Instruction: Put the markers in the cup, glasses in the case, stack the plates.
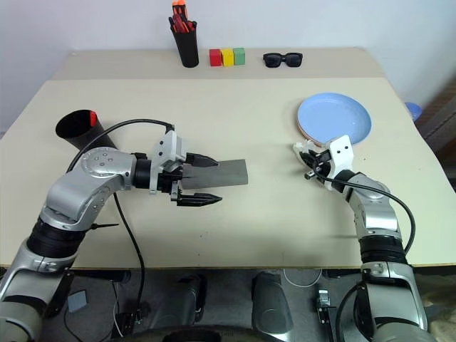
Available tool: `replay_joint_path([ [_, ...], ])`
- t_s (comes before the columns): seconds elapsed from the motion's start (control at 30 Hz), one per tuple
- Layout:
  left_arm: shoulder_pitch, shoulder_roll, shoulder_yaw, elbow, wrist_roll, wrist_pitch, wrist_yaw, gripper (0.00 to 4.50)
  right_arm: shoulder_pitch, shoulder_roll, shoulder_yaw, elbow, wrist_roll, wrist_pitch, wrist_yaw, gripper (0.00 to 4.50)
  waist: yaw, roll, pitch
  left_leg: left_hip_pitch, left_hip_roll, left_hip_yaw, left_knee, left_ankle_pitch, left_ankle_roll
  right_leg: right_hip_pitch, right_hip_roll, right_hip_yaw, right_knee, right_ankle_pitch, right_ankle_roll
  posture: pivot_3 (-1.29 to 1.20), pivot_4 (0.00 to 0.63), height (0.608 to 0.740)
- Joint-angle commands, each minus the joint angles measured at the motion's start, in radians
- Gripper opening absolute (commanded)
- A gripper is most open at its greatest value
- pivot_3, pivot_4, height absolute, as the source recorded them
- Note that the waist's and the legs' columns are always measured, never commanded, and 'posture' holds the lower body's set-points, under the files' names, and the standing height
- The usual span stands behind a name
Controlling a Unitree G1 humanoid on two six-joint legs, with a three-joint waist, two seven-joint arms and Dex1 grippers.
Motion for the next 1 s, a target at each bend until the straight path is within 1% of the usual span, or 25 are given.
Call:
replay_joint_path([
  [0.03, -0.030, -0.038, 0.026, 0.019, 0.034, -0.011, 0.096, 4.50, -0.088, -0.007, -0.041, 0.058, -0.024, -0.112, -0.058, 0.03, -0.001, 0.000, 0.000, 0.000, 0.000, 0.000, 0.000, 0.000, 0.000, 0.000, 0.000, 0.000, 0.000, 0.000, 0.000, 0.00, 0.150, 0.740],
  [0.2, -0.053, -0.094, 0.030, 0.038, 0.047, 0.006, 0.189, 4.50, -0.187, -0.007, -0.031, 0.218, -0.079, -0.214, -0.120, 0.03, -0.001, 0.000, 0.000, 0.000, 0.000, 0.000, -0.001, 0.000, 0.000, 0.000, 0.000, 0.000, 0.000, 0.000, 0.000, 0.00, 0.150, 0.740],
  [0.3, -0.056, -0.110, 0.031, 0.037, 0.047, 0.010, 0.217, 4.50, -0.233, -0.009, -0.017, 0.312, -0.116, -0.269, -0.142, 0.03, -0.001, 0.000, 0.000, 0.000, 0.000, 0.000, -0.001, 0.000, 0.000, -0.001, 0.000, 0.000, 0.000, 0.000, 0.000, 0.00, 0.150, 0.740],
  [0.37, -0.057, -0.121, 0.029, 0.024, 0.042, 0.021, 0.232, 4.50, -0.285, -0.006, -0.007, 0.412, -0.137, -0.301, -0.152, 0.03, -0.002, 0.000, 0.000, 0.000, 0.000, 0.000, -0.001, 0.000, 0.000, 0.000, 0.000, 0.000, 0.000, 0.000, 0.000, 0.00, 0.150, 0.740],
  [0.47, -0.055, -0.127, 0.030, 0.013, 0.037, 0.032, 0.246, 4.50, -0.352, -0.009, 0.011, 0.539, -0.178, -0.363, -0.182, 1.10, -0.004, 0.000, 0.000, 0.000, 0.000, 0.000, -0.001, 0.000, 0.000, 0.000, 0.000, 0.000, 0.000, 0.000, 0.000, 0.00, 0.150, 0.740],
  [0.57, -0.051, -0.126, 0.035, 0.005, 0.036, 0.038, 0.254, 4.50, -0.386, -0.011, 0.021, 0.603, -0.206, -0.414, -0.212, 2.51, -0.003, 0.000, 0.000, 0.000, 0.000, 0.000, -0.001, 0.000, 0.000, -0.001, 0.000, 0.000, 0.000, 0.000, 0.000, 0.00, 0.150, 0.740],
  [0.63, -0.046, -0.124, 0.040, 0.000, 0.039, 0.035, 0.263, 4.50, -0.395, -0.014, 0.019, 0.616, -0.214, -0.438, -0.235, 3.65, -0.002, 0.000, 0.000, 0.000, 0.000, 0.000, -0.001, 0.000, 0.000, -0.001, 0.000, 0.000, 0.000, 0.000, 0.000, 0.00, 0.150, 0.740],
  [0.67, -0.042, -0.123, 0.044, -0.003, 0.041, 0.030, 0.269, 4.50, -0.395, -0.015, 0.016, 0.613, -0.214, -0.448, -0.240, 4.06, -0.001, 0.000, 0.000, 0.000, 0.000, 0.000, -0.001, 0.000, 0.000, -0.001, 0.000, 0.000, -0.001, 0.000, 0.000, 0.00, 0.150, 0.740],
  [0.73, -0.032, -0.126, 0.051, -0.008, 0.047, 0.014, 0.284, 4.50, -0.386, -0.016, 0.007, 0.596, -0.207, -0.467, -0.240, 4.06, -0.002, 0.000, 0.000, 0.000, 0.000, 0.000, -0.001, 0.000, 0.000, -0.001, 0.000, 0.000, -0.001, 0.000, 0.000, 0.00, 0.150, 0.740],
  [0.8, 0.001, -0.146, 0.082, -0.018, 0.067, -0.054, 0.329, 4.50, -0.349, 0.000, -0.032, 0.511, -0.131, -0.478, -0.183, 4.06, -0.002, 0.000, 0.000, 0.000, 0.000, 0.000, -0.001, 0.000, 0.000, -0.001, 0.000, 0.000, 0.000, 0.000, 0.000, 0.00, 0.150, 0.740],
  [0.87, 0.074, -0.211, 0.160, -0.034, 0.121, -0.258, 0.443, 4.50, -0.239, 0.017, -0.061, 0.293, -0.016, -0.467, -0.086, 4.06, -0.001, 0.000, 0.000, 0.000, 0.000, 0.000, -0.002, 0.000, 0.000, -0.001, 0.000, 0.000, -0.001, 0.000, 0.000, 0.00, 0.150, 0.740],
  [0.9, 0.109, -0.231, 0.187, -0.041, 0.165, -0.341, 0.503, 4.50, -0.168, 0.017, -0.063, 0.163, 0.033, -0.418, -0.047, 4.06, 0.000, 0.000, 0.000, 0.000, 0.000, 0.000, -0.003, 0.000, 0.000, -0.001, 0.000, 0.000, -0.001, 0.000, 0.000, 0.00, 0.150, 0.740],
  [1.0, 0.192, -0.230, 0.228, -0.071, 0.193, -0.382, 0.548, 4.50, 0.030, -0.012, -0.061, -0.155, 0.134, -0.272, 0.019, 4.06, 0.004, 0.000, 0.000, -0.001, 0.000, -0.001, -0.004, 0.000, 0.000, -0.003, 0.000, 0.000, -0.001, 0.000, 0.000, 0.00, 0.150, 0.740],
])
